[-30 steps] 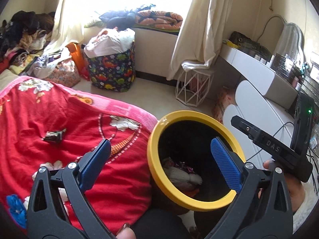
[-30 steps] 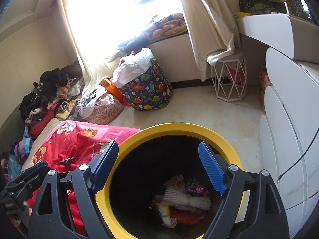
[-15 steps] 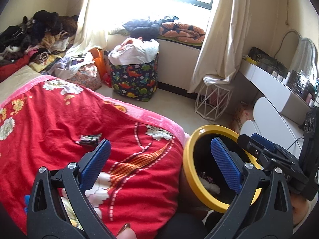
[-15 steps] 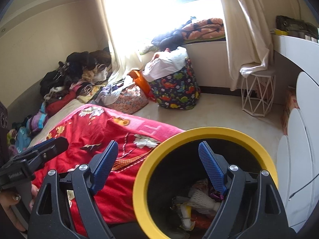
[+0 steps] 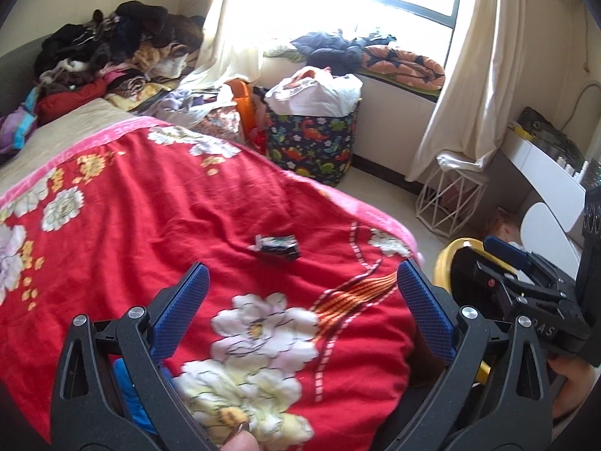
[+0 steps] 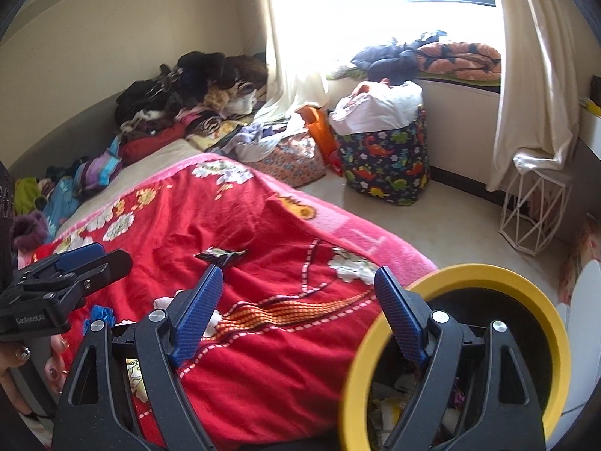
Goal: Collect trash
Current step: 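Grasp the dark green wrapper with right tool while left tool grasps the blue cloth, then carry the dark green wrapper and blue cloth over the bin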
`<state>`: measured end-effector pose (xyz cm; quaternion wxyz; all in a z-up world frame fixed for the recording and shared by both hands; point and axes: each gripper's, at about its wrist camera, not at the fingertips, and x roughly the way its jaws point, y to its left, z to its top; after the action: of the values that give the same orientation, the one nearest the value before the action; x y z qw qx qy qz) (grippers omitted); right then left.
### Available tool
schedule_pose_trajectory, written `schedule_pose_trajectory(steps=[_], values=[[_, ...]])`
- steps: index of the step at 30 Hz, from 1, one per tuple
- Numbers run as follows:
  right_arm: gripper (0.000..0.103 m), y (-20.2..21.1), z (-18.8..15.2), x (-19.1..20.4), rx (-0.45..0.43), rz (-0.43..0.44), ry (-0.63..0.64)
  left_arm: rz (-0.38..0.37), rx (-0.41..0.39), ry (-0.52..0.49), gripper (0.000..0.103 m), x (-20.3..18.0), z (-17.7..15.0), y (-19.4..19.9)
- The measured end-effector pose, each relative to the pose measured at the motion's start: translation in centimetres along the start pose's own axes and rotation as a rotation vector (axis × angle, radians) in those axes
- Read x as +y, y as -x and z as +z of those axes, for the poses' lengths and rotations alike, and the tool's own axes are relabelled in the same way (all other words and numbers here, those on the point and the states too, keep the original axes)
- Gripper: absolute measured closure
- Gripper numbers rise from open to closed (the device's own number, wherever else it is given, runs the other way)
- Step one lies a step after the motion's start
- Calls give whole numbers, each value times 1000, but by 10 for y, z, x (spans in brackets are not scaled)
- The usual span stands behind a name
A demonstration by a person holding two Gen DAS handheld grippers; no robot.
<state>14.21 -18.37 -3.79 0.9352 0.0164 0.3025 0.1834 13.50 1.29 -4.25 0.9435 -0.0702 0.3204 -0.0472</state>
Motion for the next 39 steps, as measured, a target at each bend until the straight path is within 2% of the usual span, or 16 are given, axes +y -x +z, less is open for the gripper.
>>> schedule_pose_trajectory(steps=[11, 18, 23, 24, 26, 27, 28, 30, 33, 35, 36, 37, 38, 39], values=[[23, -85, 10, 73, 109, 63, 250, 117, 77, 108, 11, 74, -30, 4], [23, -136, 3, 103, 192, 12, 412, 146, 133, 159, 11, 106, -52, 6], [31, -167, -2, 114, 242, -30, 480, 144, 182, 204, 11, 118, -68, 6], [34, -173, -3, 115, 252, -37, 491, 140, 191, 212, 11, 119, -71, 5], [46, -182, -5, 117, 267, -33, 506, 132, 205, 216, 11, 119, -76, 5], [70, -186, -6, 116, 280, -18, 501, 130, 210, 213, 11, 118, -78, 4], [83, -189, -8, 115, 301, 6, 490, 125, 217, 211, 11, 117, -80, 3], [83, -189, -9, 110, 318, 31, 444, 112, 231, 210, 12, 116, -83, 0], [84, -174, -9, 100, 303, 93, 348, 104, 249, 198, 33, 110, -87, -4], [84, -162, -9, 94, 290, 126, 287, 99, 261, 176, 52, 103, -89, -7], [84, -154, -10, 89, 282, 150, 248, 95, 262, 164, 58, 100, -90, -8], [84, -147, -10, 85, 276, 169, 218, 90, 262, 152, 69, 97, -90, -9], [84, -140, -10, 79, 271, 187, 180, 82, 261, 140, 77, 94, -89, -9], [84, -132, -10, 74, 264, 199, 148, 73, 258, 131, 78, 92, -88, -10]])
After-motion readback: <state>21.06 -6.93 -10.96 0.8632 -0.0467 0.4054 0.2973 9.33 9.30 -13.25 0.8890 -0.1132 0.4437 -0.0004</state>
